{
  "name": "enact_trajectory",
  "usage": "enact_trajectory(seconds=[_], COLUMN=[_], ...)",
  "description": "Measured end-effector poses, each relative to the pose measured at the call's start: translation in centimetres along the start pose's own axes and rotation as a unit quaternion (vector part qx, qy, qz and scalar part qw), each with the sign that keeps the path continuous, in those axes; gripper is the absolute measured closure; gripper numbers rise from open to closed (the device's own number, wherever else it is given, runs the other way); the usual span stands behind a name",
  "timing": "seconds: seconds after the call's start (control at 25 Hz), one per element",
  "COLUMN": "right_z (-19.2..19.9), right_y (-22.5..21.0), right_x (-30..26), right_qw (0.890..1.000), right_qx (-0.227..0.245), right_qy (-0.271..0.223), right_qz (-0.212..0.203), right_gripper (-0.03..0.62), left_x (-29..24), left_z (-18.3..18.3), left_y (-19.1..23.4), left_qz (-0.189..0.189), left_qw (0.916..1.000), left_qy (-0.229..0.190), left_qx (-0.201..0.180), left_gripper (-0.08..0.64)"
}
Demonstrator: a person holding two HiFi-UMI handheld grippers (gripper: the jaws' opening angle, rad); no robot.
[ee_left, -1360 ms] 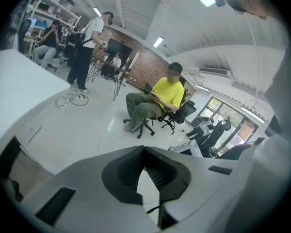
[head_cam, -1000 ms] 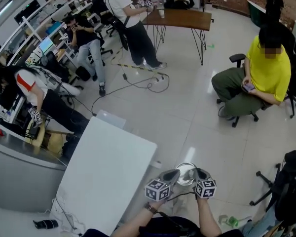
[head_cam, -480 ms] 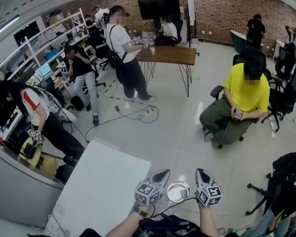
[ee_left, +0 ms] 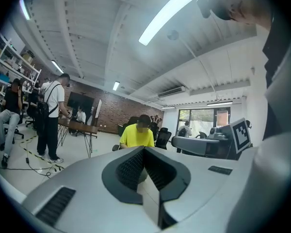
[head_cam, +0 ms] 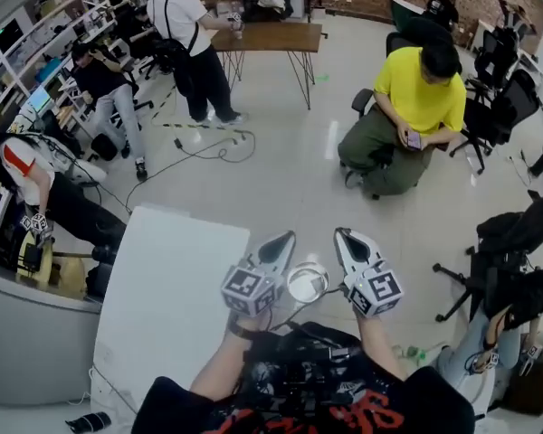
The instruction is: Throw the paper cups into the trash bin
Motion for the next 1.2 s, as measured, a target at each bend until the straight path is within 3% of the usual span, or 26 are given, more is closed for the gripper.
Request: enact_trajectory(seconds=[0.36,0.76,0.96,1.2], right_z=[-1.7,-2.3,-3.3,-2.9], right_y=[0.1,0.2,-1.0,0.1], right_x=[0.6,0.3,1.0,1.2], right_qw=[1.0,0.999,0.999,0.999], right_qx=[-0.007,-0.01,-0.01,-0.021], right_qy=[-0.01,-0.022,-0.041,-0.029], right_qz=[-0.005,-0.023,-0.011,-0.022], right_gripper=[0.588,0.588,0.588,0.588], left_x=[-0.7,-0.6,-1.8,-0.2], left_z=[-2.8,-2.4,-2.7,-2.0], left_y=[-0.7,-0.8,-1.5,-1.4], left_qz=[0.012,0.003,0.018,0.009], left_qw=[0.9999,1.0,0.9998,0.9999], left_qy=[-0.005,0.002,0.003,0.013], left_qx=[-0.011,-0.005,-0.009,0.005], left_gripper=[0.557,0.557,0.557,0.557])
Point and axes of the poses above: the fingertips, and each gripper's own axes: x backward along the fingers, y to its left, z out of its underside, the point moved 4 cm from there along x, backward along the fingers, and after that the axes turned 1 degree about z, right-handed, at the moved point
